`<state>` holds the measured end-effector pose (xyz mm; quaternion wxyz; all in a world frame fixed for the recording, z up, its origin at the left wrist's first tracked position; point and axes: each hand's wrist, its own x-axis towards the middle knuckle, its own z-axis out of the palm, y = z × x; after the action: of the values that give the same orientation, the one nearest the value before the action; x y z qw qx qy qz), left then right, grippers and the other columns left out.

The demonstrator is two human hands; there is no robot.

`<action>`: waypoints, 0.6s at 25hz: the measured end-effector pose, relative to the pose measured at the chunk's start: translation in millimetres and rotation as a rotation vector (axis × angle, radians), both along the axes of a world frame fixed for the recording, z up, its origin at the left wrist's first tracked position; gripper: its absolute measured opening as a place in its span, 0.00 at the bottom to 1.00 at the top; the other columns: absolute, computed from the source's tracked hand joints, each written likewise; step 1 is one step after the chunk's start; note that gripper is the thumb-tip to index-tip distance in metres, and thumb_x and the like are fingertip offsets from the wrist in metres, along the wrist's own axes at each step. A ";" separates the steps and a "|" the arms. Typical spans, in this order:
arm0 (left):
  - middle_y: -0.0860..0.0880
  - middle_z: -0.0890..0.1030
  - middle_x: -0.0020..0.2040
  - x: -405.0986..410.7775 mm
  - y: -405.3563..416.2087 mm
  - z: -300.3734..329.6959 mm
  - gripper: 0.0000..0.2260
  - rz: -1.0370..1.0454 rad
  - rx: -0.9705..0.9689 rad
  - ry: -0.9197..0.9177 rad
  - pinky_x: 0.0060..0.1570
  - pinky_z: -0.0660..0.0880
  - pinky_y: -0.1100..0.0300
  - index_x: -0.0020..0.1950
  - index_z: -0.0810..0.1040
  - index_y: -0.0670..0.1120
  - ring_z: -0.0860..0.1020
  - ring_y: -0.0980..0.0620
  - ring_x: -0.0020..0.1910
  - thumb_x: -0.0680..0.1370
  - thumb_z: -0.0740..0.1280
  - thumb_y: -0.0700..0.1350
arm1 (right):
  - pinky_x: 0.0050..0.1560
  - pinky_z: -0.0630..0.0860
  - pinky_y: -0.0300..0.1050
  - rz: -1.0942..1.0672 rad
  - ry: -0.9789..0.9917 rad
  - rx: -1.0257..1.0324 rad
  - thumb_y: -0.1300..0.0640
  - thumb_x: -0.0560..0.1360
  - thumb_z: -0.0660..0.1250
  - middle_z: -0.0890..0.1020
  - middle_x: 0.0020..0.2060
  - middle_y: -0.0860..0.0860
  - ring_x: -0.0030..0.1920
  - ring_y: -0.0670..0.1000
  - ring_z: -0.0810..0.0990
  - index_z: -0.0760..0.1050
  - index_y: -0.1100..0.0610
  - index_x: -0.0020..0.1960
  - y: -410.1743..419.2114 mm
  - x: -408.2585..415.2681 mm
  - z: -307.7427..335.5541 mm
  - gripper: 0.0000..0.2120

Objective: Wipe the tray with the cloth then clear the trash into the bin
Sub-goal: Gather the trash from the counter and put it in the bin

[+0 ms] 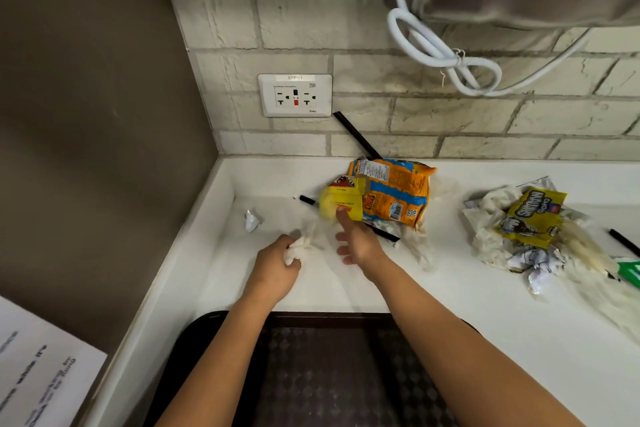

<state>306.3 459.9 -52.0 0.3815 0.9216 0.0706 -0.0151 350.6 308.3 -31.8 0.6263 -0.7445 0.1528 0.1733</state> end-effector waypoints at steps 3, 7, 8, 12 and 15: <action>0.44 0.80 0.52 -7.2 2.1 -1.8 0.13 -0.054 -0.001 -0.013 0.42 0.69 0.64 0.59 0.74 0.42 0.78 0.46 0.49 0.75 0.63 0.37 | 0.35 0.76 0.44 -0.070 0.055 0.096 0.48 0.75 0.65 0.77 0.44 0.55 0.36 0.53 0.77 0.71 0.55 0.54 1.4 2.4 0.1 0.13; 0.43 0.80 0.49 -16.9 2.0 7.3 0.11 0.015 -0.053 -0.052 0.37 0.67 0.65 0.57 0.75 0.41 0.76 0.48 0.44 0.75 0.63 0.36 | 0.27 0.74 0.43 -0.228 -0.111 0.009 0.67 0.74 0.63 0.77 0.39 0.57 0.28 0.51 0.75 0.73 0.57 0.42 -16.6 -9.2 -2.8 0.06; 0.44 0.79 0.47 -21.1 1.7 12.5 0.10 0.048 -0.089 -0.055 0.33 0.67 0.65 0.57 0.75 0.41 0.75 0.49 0.43 0.76 0.63 0.37 | 0.28 0.75 0.44 -0.268 -0.167 -0.012 0.67 0.74 0.63 0.77 0.40 0.56 0.29 0.51 0.75 0.72 0.57 0.40 -24.9 -14.8 0.2 0.07; 0.46 0.79 0.46 -45.5 -9.5 38.5 0.07 0.108 -0.311 -0.095 0.31 0.67 0.70 0.53 0.75 0.43 0.74 0.50 0.41 0.76 0.65 0.40 | 0.27 0.75 0.42 -0.316 -0.295 -0.042 0.67 0.75 0.61 0.77 0.37 0.55 0.28 0.50 0.75 0.73 0.60 0.48 -56.9 -53.3 21.7 0.05; 0.48 0.77 0.48 -76.3 -29.5 63.9 0.09 0.069 -0.458 -0.114 0.38 0.69 0.62 0.54 0.73 0.46 0.74 0.50 0.45 0.76 0.66 0.40 | 0.22 0.72 0.37 -0.339 -0.364 0.006 0.68 0.76 0.60 0.76 0.36 0.54 0.27 0.49 0.74 0.72 0.57 0.42 -75.4 -99.3 45.2 0.09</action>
<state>230.0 430.4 11.9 0.5843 0.8073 0.0752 0.0345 251.3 233.0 13.5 0.6658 -0.7254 0.1597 -0.0708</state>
